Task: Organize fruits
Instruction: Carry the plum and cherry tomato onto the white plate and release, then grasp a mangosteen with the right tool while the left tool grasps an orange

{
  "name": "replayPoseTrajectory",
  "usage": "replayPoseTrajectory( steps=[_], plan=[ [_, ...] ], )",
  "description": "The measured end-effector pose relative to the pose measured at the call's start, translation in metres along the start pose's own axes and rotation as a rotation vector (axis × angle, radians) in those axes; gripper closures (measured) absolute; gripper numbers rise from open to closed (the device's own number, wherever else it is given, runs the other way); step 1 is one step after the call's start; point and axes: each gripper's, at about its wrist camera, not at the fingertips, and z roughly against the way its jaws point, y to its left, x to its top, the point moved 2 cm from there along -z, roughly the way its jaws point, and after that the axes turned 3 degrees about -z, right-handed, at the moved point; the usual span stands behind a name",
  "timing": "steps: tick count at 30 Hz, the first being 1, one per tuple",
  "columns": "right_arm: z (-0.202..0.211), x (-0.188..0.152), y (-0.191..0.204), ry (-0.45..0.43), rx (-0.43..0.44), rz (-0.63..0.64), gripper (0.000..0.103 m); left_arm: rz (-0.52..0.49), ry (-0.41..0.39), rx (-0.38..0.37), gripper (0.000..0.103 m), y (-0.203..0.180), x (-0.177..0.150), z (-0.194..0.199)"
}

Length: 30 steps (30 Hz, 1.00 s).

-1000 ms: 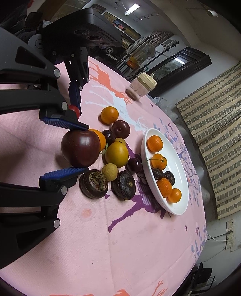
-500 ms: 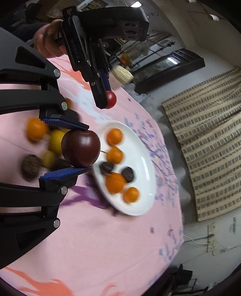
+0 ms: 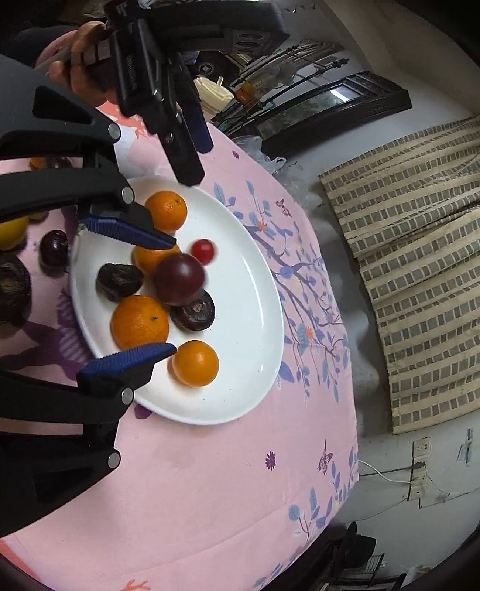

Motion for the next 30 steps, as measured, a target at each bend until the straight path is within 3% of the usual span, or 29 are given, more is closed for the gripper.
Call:
replayPoseTrajectory(
  steps=[6, 13, 18, 22, 30],
  plan=[
    [0.021, -0.019, 0.0, 0.029, 0.026, -0.006, 0.046, 0.045, 0.024, 0.084, 0.007, 0.028, -0.028, 0.012],
    [0.055, -0.068, 0.007, 0.058, -0.072, 0.16, 0.045, 0.164, 0.047, 0.106, 0.007, 0.062, -0.056, 0.03],
    [0.052, -0.098, 0.005, 0.243, 0.075, 0.195, 0.044, 0.166, 0.055, 0.113, 0.007, 0.067, -0.066, 0.034],
    [0.054, -0.104, 0.016, 0.248, 0.067, 0.257, 0.044, 0.141, 0.07, 0.153, 0.007, 0.069, -0.074, 0.034],
    [0.06, -0.112, 0.019, 0.249, 0.023, 0.301, 0.045, 0.18, 0.069, 0.129, 0.007, 0.078, -0.084, 0.043]
  ],
)
